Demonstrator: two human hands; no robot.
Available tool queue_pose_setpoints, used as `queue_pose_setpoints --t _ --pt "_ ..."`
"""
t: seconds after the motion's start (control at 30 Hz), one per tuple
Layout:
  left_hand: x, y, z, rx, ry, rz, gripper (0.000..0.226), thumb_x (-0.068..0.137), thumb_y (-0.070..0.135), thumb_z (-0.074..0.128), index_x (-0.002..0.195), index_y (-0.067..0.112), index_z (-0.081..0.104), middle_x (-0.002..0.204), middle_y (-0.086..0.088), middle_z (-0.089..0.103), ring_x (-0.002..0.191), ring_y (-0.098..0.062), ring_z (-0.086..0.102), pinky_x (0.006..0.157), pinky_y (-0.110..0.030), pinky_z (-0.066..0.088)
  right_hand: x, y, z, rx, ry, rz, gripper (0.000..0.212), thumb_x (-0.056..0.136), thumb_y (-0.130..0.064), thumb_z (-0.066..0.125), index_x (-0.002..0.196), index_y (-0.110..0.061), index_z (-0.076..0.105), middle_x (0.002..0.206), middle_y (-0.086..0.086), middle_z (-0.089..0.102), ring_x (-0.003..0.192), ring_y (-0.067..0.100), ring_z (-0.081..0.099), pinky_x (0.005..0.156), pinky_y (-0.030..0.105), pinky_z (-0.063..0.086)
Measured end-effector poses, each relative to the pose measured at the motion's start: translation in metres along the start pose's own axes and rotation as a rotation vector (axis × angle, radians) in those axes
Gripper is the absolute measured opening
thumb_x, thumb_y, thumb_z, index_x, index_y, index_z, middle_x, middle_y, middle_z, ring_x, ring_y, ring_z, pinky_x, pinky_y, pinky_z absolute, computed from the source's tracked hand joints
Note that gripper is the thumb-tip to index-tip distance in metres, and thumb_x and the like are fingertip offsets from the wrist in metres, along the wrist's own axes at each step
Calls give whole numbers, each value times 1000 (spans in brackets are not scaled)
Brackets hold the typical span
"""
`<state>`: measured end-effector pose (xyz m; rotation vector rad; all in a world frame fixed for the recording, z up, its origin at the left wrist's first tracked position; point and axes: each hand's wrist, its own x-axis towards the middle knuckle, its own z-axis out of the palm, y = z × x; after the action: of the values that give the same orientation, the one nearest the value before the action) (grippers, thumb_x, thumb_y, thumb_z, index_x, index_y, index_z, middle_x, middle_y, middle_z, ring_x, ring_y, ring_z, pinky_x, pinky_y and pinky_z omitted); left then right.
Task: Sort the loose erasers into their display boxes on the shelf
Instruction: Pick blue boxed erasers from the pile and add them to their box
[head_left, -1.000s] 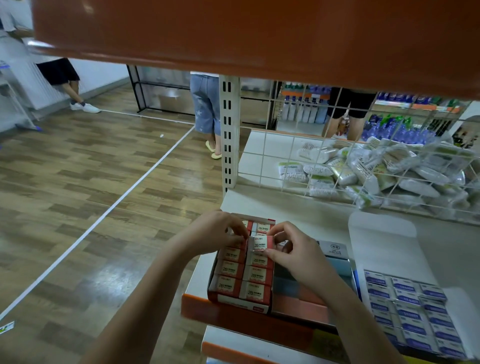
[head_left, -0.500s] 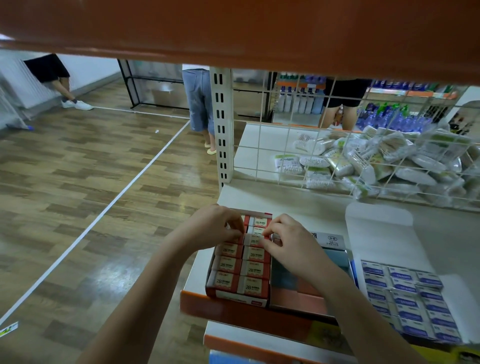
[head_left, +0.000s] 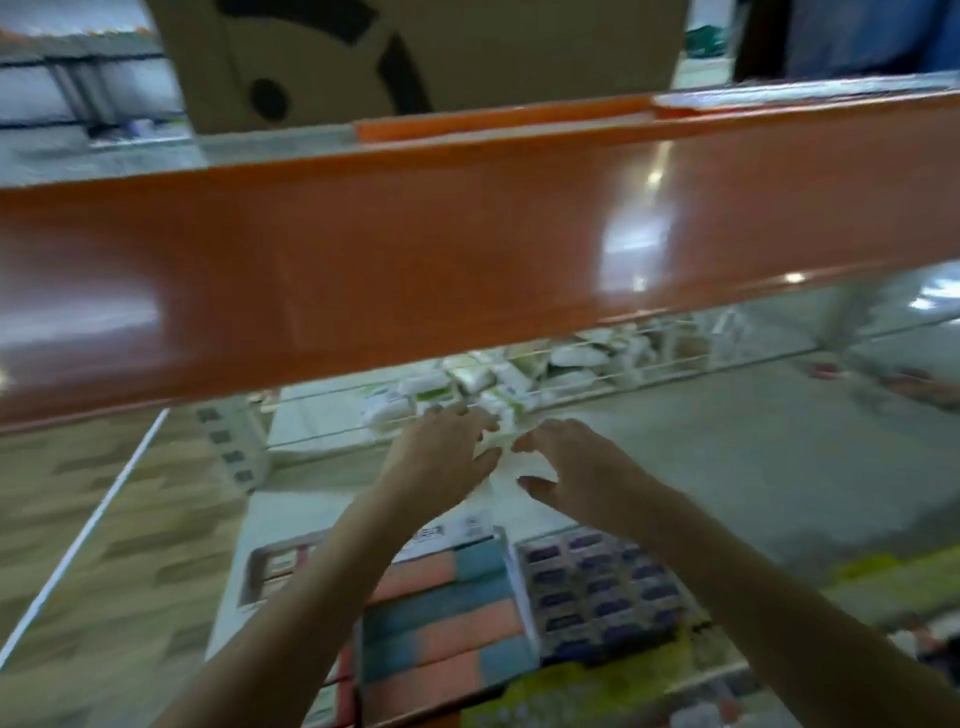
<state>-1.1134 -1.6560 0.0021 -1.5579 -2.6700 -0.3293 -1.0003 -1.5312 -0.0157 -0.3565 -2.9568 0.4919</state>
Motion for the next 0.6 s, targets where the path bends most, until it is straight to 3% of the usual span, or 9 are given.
queue_pose_setpoints --t 0.13,0.3,0.43,0.6 --pt "42 59 13 7 -86 84 44 94 40 47 134 21 47 130 -5 52 119 -24 47 97 -36 40 -23 69 -26 34 -7 133 46 89 -33 57 132 -18 48 133 3 48 125 19 42 103 28 33" --pt "98 195 45 -18 -191 181 50 93 45 47 138 24 40 142 -4 41 132 -24 34 104 -35 31 -100 192 -62 53 87 321 45 88 -30 60 128 -14 51 122 6 55 117 22 49 100 28 35" --pt "129 289 74 -61 -222 225 49 93 42 49 137 22 41 142 -5 39 132 -24 33 108 -36 28 -151 272 -81 39 123 439 45 87 -28 60 129 -14 50 124 7 55 117 23 48 100 29 34" --pt "166 368 109 -52 -242 236 49 92 42 49 136 22 43 139 -7 42 127 -26 38 103 -37 34 -193 349 -105 41 125 545 47 88 -26 58 131 -11 49 127 10 54 119 26 47 102 34 37"
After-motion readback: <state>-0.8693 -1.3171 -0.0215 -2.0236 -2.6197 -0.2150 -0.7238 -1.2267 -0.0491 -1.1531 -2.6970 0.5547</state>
